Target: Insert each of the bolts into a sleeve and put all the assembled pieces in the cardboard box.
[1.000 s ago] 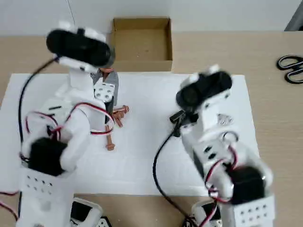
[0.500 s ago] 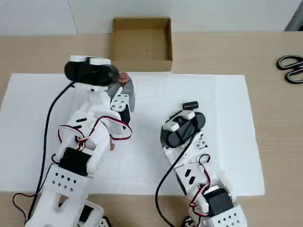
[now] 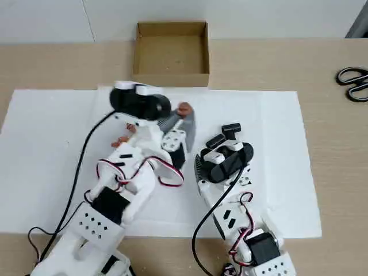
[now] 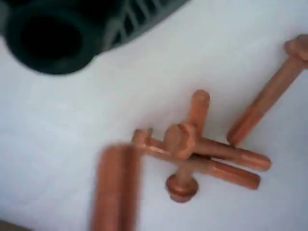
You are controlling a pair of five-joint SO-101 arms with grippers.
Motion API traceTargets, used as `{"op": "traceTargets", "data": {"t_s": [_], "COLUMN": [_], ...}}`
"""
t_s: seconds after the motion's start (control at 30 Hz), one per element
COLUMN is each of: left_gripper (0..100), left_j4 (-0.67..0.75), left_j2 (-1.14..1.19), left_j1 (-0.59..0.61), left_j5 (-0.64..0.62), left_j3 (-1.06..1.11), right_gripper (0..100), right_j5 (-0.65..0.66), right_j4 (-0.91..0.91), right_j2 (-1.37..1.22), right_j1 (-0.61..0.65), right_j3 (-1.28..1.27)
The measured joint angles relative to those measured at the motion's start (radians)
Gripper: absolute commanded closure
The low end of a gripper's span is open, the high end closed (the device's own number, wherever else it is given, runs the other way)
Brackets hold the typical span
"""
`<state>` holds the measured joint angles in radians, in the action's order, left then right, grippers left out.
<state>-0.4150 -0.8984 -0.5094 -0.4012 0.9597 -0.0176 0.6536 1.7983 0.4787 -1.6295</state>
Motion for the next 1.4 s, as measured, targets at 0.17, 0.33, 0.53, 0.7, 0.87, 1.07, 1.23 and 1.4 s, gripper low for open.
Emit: {"op": "traceTargets", "data": {"t_s": [0.17,0.33,0.53,0.7,0.87,1.07,1.23,1.4], "left_gripper": [99,99,99,99,99,99,95,81], "left_j4": [0.0,0.0,0.003,0.003,-0.015,-0.091,-0.13,-0.278], "left_j2": [0.0,0.0,-0.005,-0.006,-0.006,-0.014,-0.015,-0.017], "left_j1": [-0.04,-0.055,-0.061,-0.061,-0.075,-0.089,-0.092,-0.097], "left_j5": [0.0,0.0,0.0,0.0,0.014,0.043,0.048,0.048], "left_j3": [0.0,0.015,0.071,0.071,0.071,0.068,0.069,0.041], "right_gripper": [99.5,99.5,99.5,99.5,99.5,99.5,99.5,99.5], "right_j5": [-0.008,-0.008,-0.008,-0.008,-0.008,-0.008,-0.008,-0.008], "right_j4": [0.0,0.0,0.0,0.0,0.0,0.002,0.002,0.002], "right_j2": [0.0,0.002,0.002,0.002,0.002,0.0,0.0,0.0], "right_j1": [0.057,0.058,0.063,0.063,0.063,0.058,0.058,0.058], "right_j3": [-0.003,-0.006,-0.008,-0.008,-0.008,-0.009,-0.009,-0.008]}}
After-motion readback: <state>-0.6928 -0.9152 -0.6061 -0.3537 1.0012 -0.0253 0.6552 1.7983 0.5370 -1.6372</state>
